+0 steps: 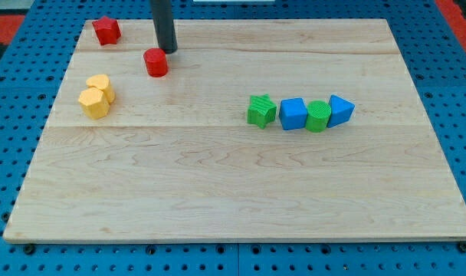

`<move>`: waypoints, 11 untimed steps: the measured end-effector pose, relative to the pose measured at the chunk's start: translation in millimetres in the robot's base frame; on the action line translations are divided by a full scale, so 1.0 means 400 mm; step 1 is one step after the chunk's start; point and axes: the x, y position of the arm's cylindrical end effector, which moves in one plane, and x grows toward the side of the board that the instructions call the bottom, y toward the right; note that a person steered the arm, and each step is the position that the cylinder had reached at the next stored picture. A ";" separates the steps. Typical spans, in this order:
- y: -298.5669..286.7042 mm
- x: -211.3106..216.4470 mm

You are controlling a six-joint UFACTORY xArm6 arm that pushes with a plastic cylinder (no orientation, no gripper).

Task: Push the red circle towards the red star

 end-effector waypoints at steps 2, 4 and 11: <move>0.189 0.140; -0.012 0.179; -0.115 -0.130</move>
